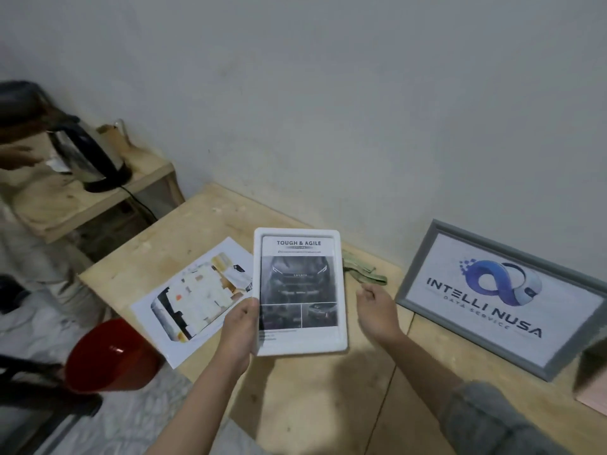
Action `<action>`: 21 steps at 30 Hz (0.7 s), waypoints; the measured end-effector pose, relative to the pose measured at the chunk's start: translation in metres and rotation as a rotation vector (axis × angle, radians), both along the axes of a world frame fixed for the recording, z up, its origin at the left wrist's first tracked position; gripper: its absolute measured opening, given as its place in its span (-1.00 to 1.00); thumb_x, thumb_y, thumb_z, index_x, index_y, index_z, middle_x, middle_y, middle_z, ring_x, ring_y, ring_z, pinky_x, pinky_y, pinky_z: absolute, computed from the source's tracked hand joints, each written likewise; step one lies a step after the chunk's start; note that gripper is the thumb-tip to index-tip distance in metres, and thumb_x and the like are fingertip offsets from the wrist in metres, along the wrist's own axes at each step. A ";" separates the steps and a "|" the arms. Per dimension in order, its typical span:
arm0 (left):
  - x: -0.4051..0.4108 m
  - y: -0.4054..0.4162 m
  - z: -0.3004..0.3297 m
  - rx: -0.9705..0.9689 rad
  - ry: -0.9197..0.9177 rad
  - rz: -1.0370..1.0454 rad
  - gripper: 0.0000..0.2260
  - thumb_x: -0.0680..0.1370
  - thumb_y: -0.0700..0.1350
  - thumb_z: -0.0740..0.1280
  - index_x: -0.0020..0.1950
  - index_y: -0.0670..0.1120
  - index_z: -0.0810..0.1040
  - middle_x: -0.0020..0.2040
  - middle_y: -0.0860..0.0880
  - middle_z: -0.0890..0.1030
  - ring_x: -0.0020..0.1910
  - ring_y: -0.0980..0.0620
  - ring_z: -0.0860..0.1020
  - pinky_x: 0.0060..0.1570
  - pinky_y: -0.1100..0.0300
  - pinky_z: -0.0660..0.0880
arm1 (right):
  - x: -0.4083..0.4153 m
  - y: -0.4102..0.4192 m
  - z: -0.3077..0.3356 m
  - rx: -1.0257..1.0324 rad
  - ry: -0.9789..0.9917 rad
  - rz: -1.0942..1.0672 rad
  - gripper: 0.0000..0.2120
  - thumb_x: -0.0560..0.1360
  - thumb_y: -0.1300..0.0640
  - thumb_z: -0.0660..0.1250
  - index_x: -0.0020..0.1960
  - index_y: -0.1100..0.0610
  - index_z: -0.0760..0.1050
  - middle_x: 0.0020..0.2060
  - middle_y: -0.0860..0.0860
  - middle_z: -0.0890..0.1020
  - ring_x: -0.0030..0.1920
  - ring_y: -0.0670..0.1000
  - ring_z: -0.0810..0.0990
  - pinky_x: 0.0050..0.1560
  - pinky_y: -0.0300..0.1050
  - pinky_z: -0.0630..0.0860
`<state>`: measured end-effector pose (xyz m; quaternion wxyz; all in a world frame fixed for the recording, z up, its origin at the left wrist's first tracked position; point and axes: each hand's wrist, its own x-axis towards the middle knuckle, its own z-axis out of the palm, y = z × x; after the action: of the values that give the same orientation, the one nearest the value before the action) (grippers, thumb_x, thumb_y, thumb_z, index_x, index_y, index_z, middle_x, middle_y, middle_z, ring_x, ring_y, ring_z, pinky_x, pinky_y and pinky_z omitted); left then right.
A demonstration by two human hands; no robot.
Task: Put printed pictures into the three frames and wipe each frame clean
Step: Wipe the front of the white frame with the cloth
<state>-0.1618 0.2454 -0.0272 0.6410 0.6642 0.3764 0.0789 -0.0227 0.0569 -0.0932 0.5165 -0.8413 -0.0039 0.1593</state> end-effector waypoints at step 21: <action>0.043 0.092 -0.009 0.002 -0.061 -0.009 -0.61 0.64 0.04 0.16 -0.10 -0.27 0.54 -0.14 -0.30 0.64 -0.15 -0.12 0.58 -0.08 0.06 0.45 | 0.127 0.061 -0.042 -0.701 -0.269 0.296 -0.49 0.35 0.26 0.23 0.28 -0.01 0.39 0.03 0.06 0.57 0.02 0.12 0.54 -0.12 -0.09 0.51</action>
<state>-0.1183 0.3377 -0.0365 0.6517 0.6641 0.3535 0.0965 0.1045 0.1180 -0.1352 0.1643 -0.9702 -0.1382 0.1119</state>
